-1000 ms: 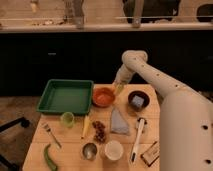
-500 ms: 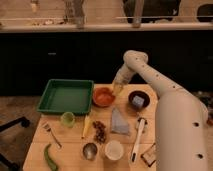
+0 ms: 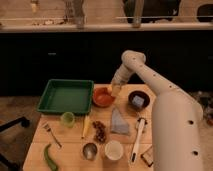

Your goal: Place apple in red bowl

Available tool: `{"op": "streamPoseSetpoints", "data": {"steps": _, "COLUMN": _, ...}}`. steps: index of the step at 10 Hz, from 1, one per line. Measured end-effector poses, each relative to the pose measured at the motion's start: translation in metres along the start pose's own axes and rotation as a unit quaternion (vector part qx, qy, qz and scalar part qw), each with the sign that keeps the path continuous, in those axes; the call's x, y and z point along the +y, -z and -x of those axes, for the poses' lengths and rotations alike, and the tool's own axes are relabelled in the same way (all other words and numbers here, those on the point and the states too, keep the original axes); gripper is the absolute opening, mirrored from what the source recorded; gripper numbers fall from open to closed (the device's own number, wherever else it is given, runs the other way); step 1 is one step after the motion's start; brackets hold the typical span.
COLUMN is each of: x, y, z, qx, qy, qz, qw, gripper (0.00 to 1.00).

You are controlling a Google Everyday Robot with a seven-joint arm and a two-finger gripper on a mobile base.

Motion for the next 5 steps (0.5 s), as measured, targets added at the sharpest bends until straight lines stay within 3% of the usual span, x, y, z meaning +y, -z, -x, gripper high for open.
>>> {"op": "streamPoseSetpoints", "data": {"steps": 4, "x": 0.0000, "y": -0.0002, "z": -0.0012, "qx": -0.001, "qy": -0.002, "qz": 0.001, "qw": 1.0000, "gripper": 0.00}}
{"op": "streamPoseSetpoints", "data": {"steps": 5, "x": 0.0009, "y": -0.0061, "z": -0.0017, "qx": 0.001, "qy": -0.002, "qz": 0.014, "qw": 0.9999, "gripper": 0.00}}
